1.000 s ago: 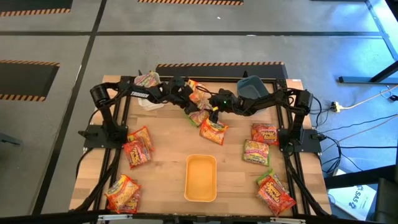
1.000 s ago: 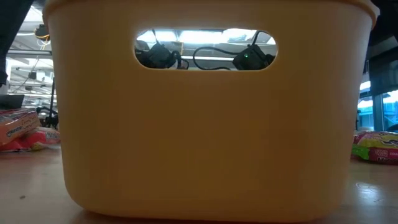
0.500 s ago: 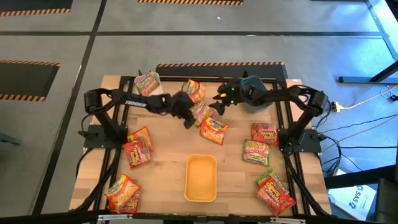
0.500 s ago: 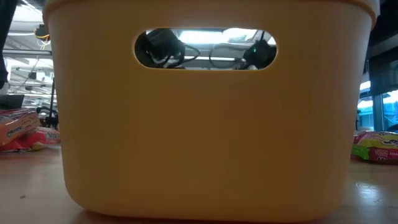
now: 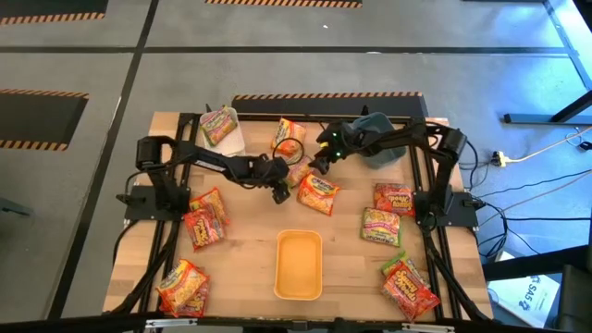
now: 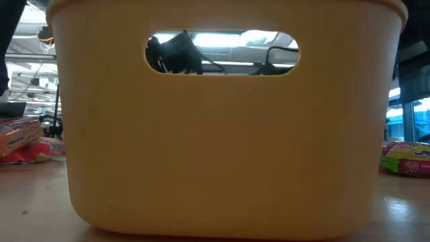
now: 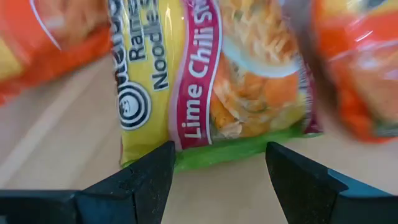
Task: Sort Maruchan noodles
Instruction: Put the top left green noodle pack into the white bin
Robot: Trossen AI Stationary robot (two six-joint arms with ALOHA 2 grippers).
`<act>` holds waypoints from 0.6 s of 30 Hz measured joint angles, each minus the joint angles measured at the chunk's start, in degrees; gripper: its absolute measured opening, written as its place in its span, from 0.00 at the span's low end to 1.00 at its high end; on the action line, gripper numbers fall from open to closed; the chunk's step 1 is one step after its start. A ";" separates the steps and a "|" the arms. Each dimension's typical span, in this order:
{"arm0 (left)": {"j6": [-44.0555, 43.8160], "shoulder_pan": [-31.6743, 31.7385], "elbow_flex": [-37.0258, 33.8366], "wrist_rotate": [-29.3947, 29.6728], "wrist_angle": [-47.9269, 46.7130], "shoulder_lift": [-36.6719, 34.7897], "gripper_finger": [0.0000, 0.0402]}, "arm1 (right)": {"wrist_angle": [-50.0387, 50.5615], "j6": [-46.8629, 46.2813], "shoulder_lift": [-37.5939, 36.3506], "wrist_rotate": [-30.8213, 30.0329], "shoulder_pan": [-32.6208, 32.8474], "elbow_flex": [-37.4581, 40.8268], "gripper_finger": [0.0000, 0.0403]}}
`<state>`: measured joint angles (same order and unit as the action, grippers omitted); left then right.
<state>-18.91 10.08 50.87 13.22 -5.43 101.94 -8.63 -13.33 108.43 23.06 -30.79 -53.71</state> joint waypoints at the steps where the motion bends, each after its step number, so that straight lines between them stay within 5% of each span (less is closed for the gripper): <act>1: 0.01 0.10 0.01 0.20 0.22 0.77 0.62 | 1.24 0.02 0.53 0.88 0.00 -0.97 0.68; 18: 2.98 0.03 -0.02 4.62 6.32 3.40 0.62 | 2.45 0.01 4.78 16.41 -0.04 -5.22 0.68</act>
<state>-15.93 10.11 50.85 17.83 0.89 105.34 -6.18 -13.32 113.21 39.47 -30.83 -58.94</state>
